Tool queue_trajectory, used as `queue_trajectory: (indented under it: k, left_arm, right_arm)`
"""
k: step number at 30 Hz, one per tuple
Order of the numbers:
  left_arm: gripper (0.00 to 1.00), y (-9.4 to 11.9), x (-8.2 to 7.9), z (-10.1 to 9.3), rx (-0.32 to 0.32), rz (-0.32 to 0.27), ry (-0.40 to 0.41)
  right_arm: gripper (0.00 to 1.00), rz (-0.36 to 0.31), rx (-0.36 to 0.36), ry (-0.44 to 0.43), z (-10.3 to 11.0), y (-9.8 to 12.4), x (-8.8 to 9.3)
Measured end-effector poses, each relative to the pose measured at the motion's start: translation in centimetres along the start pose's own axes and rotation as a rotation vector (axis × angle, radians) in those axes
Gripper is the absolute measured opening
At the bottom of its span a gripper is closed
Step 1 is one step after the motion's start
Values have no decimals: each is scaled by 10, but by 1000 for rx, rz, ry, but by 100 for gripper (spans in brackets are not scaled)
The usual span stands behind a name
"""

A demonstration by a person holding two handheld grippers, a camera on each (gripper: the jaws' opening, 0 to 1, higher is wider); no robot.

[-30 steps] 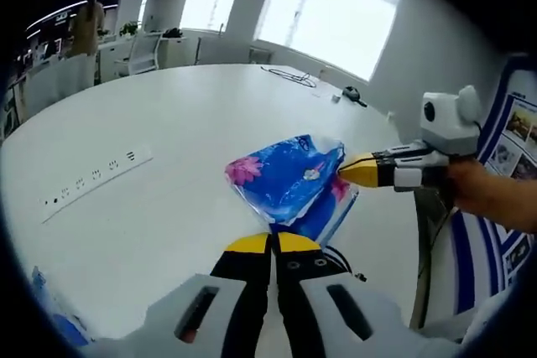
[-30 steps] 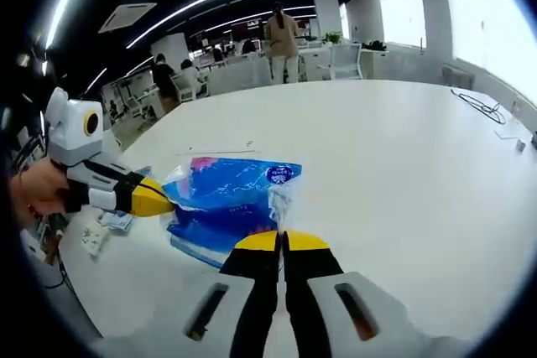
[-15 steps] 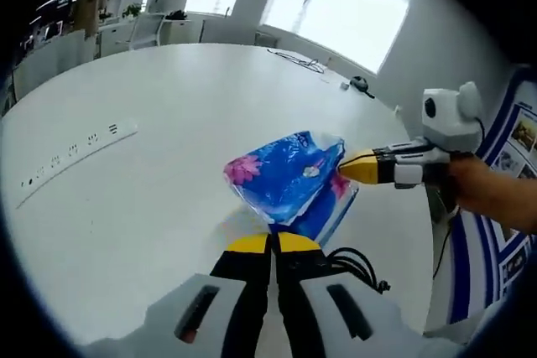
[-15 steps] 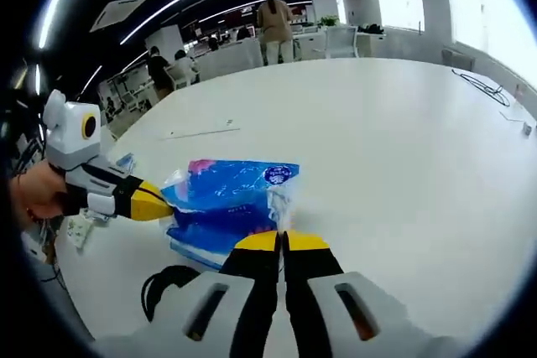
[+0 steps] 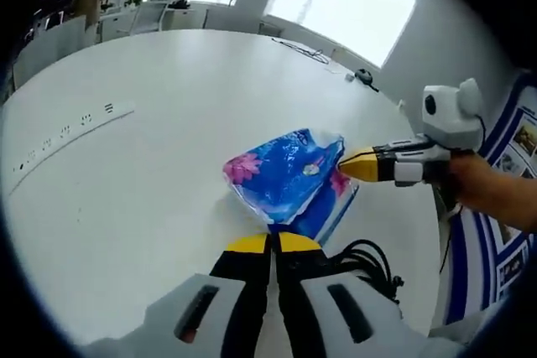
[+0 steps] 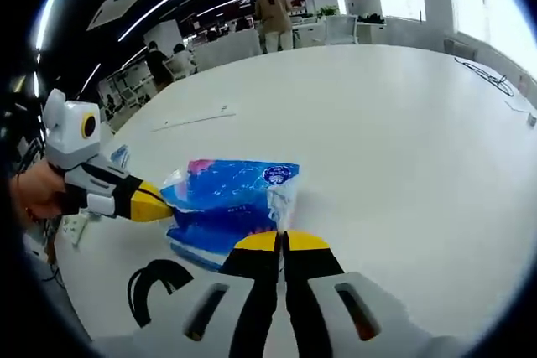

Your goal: Arrange the tabletop items into an orderly group along one side of the table until the central work area is clear of visible clutter.

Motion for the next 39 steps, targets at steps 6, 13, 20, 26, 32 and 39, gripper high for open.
queue_trajectory:
  k: [6,13,20,26,32,39]
  left_arm:
    - [0,-2,3,2,4,5,7]
    - [2,-4,5,5,9,3,22]
    - [4,-4,7,8,5,4,33]
    - [6,-3,7,8,2,3,29]
    - [9,0,7,9,-4,-3,32]
    - [20,3,7,8,-5,-6,37]
  right_arm:
    - [0,3,1,3,0,-2,2]
    - [0,10,10,6,-1,-3,6]
    - [1,16,16,-5,-3,-7,8]
    - [4,14,30,-8,-5,-7,8]
    - [9,3,40,-17,-5,-4,7]
    - [11,-3,45,-23,-2,2,7]
Point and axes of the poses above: the point that each gripper's makers call its tool centre point, and the gripper's own axes: y roughly backward along the fingers, z roughly to its left, x roughly out of its underside, the point moved 8 cm from there along y, roughly backward along the fingers, and after that the axes turned 7 degrees about x, right-handed, at the moved point
